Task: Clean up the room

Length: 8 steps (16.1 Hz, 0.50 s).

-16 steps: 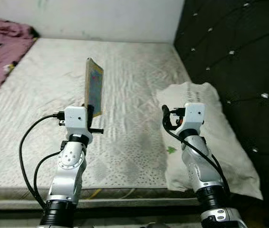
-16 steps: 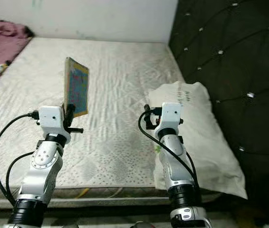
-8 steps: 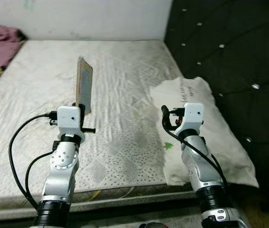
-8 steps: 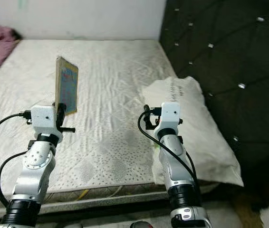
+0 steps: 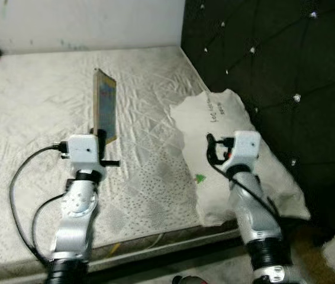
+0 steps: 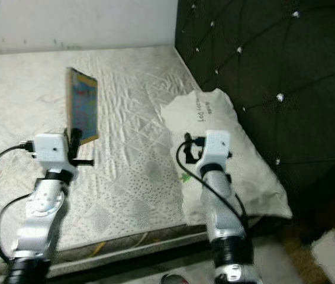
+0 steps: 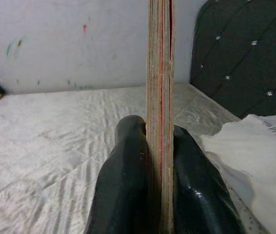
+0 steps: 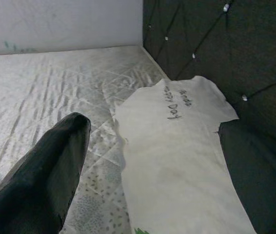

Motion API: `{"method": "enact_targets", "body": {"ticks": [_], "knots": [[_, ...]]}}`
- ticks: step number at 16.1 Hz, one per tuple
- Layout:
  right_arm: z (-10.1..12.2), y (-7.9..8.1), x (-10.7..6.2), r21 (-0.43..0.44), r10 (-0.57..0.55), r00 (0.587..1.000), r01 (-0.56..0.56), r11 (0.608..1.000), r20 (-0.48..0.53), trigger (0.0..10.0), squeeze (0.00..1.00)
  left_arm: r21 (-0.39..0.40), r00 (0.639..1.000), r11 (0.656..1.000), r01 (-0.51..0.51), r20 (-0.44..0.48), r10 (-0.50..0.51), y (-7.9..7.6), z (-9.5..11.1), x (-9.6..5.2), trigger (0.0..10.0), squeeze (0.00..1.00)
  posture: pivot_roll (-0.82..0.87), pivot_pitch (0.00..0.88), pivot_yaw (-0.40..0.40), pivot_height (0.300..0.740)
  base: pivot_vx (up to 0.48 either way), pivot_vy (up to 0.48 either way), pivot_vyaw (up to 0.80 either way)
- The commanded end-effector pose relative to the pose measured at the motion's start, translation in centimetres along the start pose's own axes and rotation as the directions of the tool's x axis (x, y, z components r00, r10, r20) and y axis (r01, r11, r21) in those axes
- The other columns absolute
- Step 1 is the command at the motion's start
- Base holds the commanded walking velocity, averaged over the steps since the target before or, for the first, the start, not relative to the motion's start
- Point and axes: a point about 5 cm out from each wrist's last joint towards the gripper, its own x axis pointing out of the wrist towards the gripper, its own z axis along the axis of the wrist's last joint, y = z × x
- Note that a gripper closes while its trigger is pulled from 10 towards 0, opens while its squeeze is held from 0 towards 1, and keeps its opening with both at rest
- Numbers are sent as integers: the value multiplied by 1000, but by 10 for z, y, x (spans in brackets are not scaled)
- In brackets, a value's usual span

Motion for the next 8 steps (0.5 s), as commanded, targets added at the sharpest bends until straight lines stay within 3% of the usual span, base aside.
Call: {"method": "enact_targets", "body": {"ticks": [1,8], "knots": [[7,2,-1,12,-4,1000,3,1000,25,10000,0,-6,999,1000,-25,34,25,5,11,0,10000,0,33,67,-10,740,0,0,0],[2,5,-18,41,4,1000,-5,999,4,10000,0,-37,1000,999,-27,-16,27,9,8,-14,10000,0,37,118,-7,740,0,0,0]]}}
